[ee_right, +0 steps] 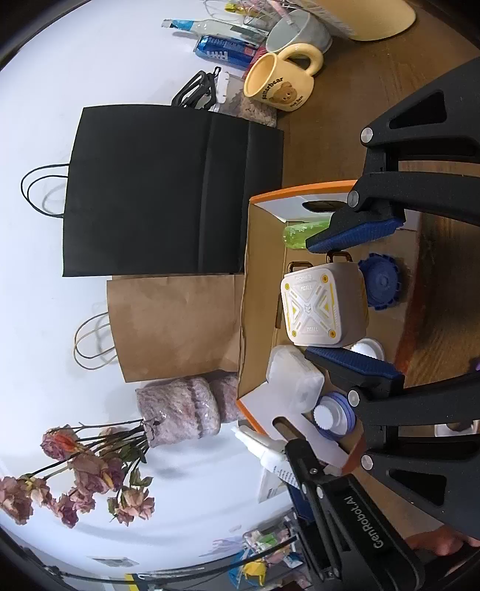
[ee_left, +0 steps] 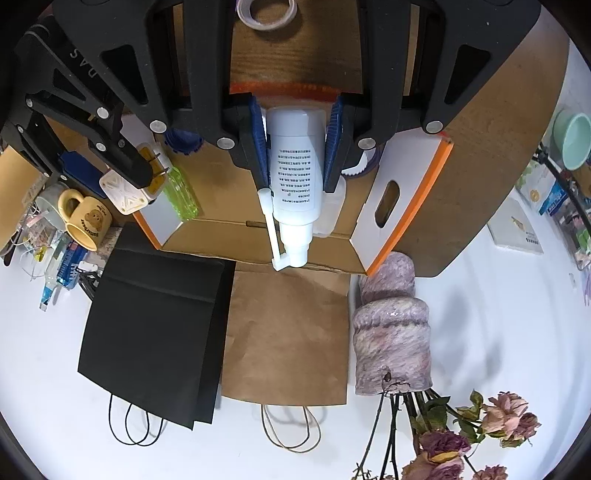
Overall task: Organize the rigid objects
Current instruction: 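Carry the white spray bottle and white plug into the box with both grippers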
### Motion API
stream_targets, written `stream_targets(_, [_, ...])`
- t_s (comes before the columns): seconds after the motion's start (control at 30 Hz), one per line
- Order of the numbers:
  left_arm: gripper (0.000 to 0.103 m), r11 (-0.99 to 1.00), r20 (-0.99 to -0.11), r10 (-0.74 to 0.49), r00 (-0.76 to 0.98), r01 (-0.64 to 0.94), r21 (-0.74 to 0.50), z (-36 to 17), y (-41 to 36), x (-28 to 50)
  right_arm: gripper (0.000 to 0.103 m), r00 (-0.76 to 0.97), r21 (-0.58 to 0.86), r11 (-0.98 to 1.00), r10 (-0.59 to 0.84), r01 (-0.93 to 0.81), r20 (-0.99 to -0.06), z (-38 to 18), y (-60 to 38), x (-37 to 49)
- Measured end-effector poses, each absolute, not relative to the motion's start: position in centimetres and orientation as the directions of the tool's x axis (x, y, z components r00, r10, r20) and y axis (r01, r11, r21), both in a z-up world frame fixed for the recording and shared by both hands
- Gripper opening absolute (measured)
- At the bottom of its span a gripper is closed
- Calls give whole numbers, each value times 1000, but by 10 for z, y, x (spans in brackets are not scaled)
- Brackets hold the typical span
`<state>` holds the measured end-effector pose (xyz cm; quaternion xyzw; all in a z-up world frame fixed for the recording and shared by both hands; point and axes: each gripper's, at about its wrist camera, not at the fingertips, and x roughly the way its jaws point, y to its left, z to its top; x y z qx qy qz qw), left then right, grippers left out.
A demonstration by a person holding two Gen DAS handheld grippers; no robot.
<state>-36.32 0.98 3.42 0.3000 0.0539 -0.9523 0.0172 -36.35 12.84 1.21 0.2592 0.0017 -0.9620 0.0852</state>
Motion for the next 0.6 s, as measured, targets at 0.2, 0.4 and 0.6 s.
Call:
stream_targets(0.2, [24, -995, -582, -15, -813, 72, -74, 29, 8, -383, 56, -849, 15, -986, -152, 168, -506, 8, 127, -379])
stream_targets(0.4, [24, -995, -589, -32, -807, 80, -55, 22, 5, -401, 56, -846, -10, -985, -142, 171, -514, 3, 126, -393])
stream_targets(0.6, [24, -997, -597, -41, -802, 76, -33, 17, 5, -413, 56, -842, -35, -984, -130, 173, -524, -3, 126, -405])
